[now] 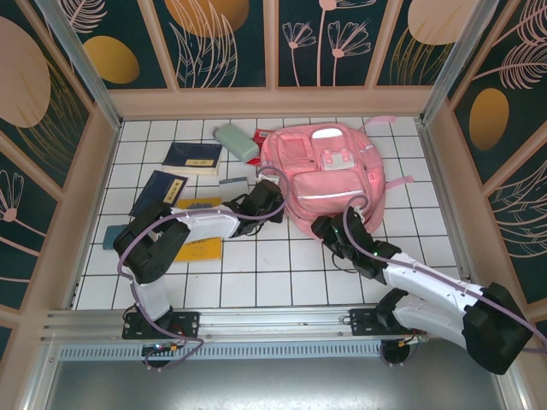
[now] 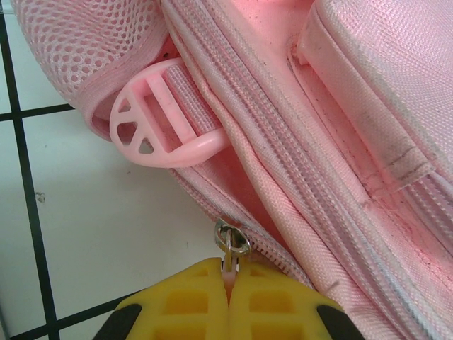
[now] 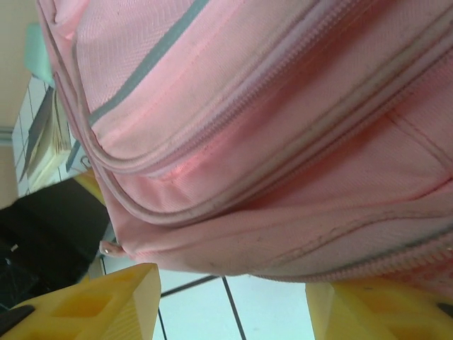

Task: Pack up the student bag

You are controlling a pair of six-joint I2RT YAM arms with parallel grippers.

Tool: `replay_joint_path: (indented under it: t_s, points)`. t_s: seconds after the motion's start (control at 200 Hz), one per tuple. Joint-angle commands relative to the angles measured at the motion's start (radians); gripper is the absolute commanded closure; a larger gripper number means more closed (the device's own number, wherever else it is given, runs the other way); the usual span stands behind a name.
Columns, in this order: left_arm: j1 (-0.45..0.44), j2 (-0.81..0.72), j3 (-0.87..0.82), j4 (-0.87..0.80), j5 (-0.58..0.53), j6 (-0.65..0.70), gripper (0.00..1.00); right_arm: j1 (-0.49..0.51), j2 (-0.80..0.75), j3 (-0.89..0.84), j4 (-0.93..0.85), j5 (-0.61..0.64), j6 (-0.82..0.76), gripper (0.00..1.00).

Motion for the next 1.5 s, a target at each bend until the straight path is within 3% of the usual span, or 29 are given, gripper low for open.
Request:
replay_joint_path:
  t_s: [0.0, 0.14, 0.205, 0.25, 0.37, 0.626, 0.911, 1.151, 1.251, 1.356, 1.376, 1.456, 1.496]
  points:
    - [-0.011, -0.015, -0.016, 0.054, 0.032, -0.004, 1.0, -0.008, 0.049, 0.05, 0.108, 0.03, 0.032, 0.44]
    - [-0.018, -0.028, -0.016, 0.072, 0.06, 0.014, 1.0, -0.03, 0.119, 0.097, 0.103, 0.036, 0.039, 0.44]
    - [-0.024, -0.035, -0.048, 0.084, 0.082, 0.034, 1.0, -0.042, 0.134, 0.104, 0.098, 0.06, 0.049, 0.52]
    - [-0.028, -0.037, -0.047, 0.085, 0.091, 0.047, 1.0, -0.054, 0.135, 0.101, 0.098, 0.068, 0.054, 0.62]
    - [-0.03, -0.036, -0.046, 0.071, 0.075, 0.056, 1.0, -0.094, 0.12, 0.087, 0.075, 0.065, 0.045, 1.0]
    - [-0.013, 0.025, 0.055, -0.035, -0.091, 0.062, 1.0, -0.155, -0.095, -0.02, -0.035, 0.097, 0.014, 1.0]
    - [0.122, 0.158, 0.229, -0.112, -0.078, 0.048, 1.0, -0.251, -0.345, -0.112, -0.184, 0.071, -0.02, 1.0]
    - [0.141, 0.248, 0.331, -0.17, -0.103, 0.069, 1.0, -0.261, -0.387, -0.094, -0.208, 0.045, -0.061, 1.0]
    - [0.141, 0.23, 0.317, -0.166, -0.053, 0.077, 1.0, -0.26, -0.375, -0.07, -0.186, 0.022, -0.098, 1.0]
    - [0.14, 0.165, 0.253, -0.135, -0.001, 0.076, 0.75, -0.261, -0.359, -0.066, -0.139, -0.02, -0.11, 1.0]
    - [0.141, 0.151, 0.243, -0.133, 0.005, 0.077, 0.72, -0.261, -0.354, -0.067, -0.125, -0.03, -0.113, 0.94]
    - [0.14, 0.099, 0.198, -0.131, 0.026, 0.079, 0.62, -0.256, -0.333, -0.071, -0.074, -0.072, -0.131, 0.86]
    - [0.14, 0.069, 0.178, -0.13, 0.034, 0.079, 0.57, -0.25, -0.32, -0.066, -0.059, -0.083, -0.138, 0.76]
